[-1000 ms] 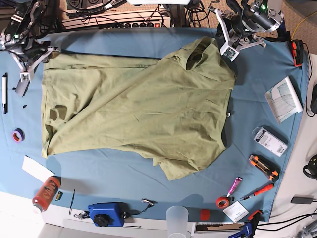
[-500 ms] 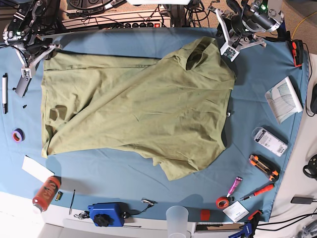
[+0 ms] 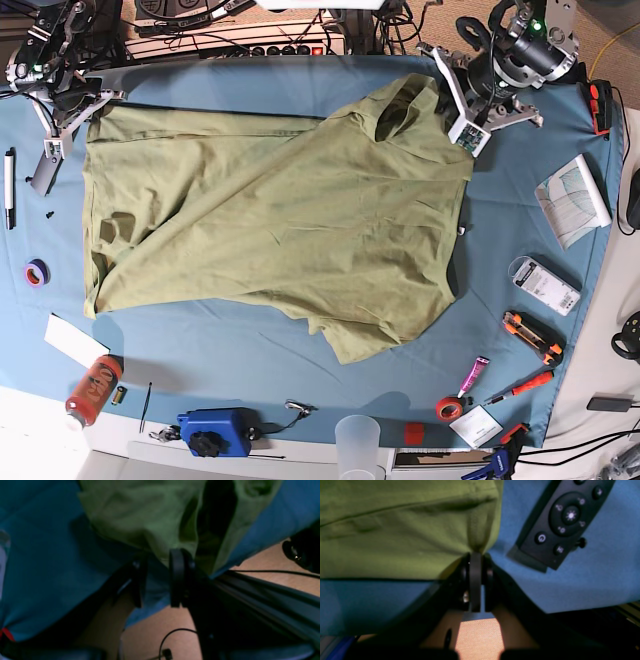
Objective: Layout the t-shirt on the table in an organized manner, then fold the t-shirt properly
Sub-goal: 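Grasp the shirt edge with both grippers and lift it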
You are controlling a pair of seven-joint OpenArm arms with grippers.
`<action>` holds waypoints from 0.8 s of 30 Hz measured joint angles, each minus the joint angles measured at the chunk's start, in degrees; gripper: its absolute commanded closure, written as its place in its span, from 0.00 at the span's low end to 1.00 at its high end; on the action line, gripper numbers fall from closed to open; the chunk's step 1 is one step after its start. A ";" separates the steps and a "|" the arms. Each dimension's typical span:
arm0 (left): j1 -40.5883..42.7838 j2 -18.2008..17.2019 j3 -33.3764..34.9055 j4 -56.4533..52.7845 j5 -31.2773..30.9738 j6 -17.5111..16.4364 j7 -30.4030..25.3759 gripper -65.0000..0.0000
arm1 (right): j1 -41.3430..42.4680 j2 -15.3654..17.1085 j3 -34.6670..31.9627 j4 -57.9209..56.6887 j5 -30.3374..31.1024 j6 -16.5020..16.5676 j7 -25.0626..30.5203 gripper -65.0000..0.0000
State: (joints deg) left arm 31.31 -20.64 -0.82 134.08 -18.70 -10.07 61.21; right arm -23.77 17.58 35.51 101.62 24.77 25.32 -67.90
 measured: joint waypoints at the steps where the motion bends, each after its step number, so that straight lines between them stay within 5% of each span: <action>1: -0.02 0.00 0.00 0.00 -0.20 -0.02 0.33 0.70 | 0.09 0.00 0.00 0.00 0.00 0.02 -0.04 1.00; 8: 0.31 0.00 0.00 0.00 -7.56 -3.37 1.29 0.62 | 0.26 0.00 0.00 0.00 0.00 0.02 -0.42 1.00; 16: 1.46 0.02 0.00 -3.26 -2.08 -2.82 -2.73 0.62 | 0.26 0.00 0.02 0.00 -0.02 0.00 -0.44 1.00; 24: 1.49 1.36 0.04 -7.85 -3.41 -3.04 -6.01 0.62 | 0.28 0.00 0.00 0.00 -0.02 0.00 -0.44 1.00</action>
State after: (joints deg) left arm 32.80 -19.29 -0.78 126.23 -22.11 -13.10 55.20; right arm -23.49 17.58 35.51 101.62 24.75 25.32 -68.34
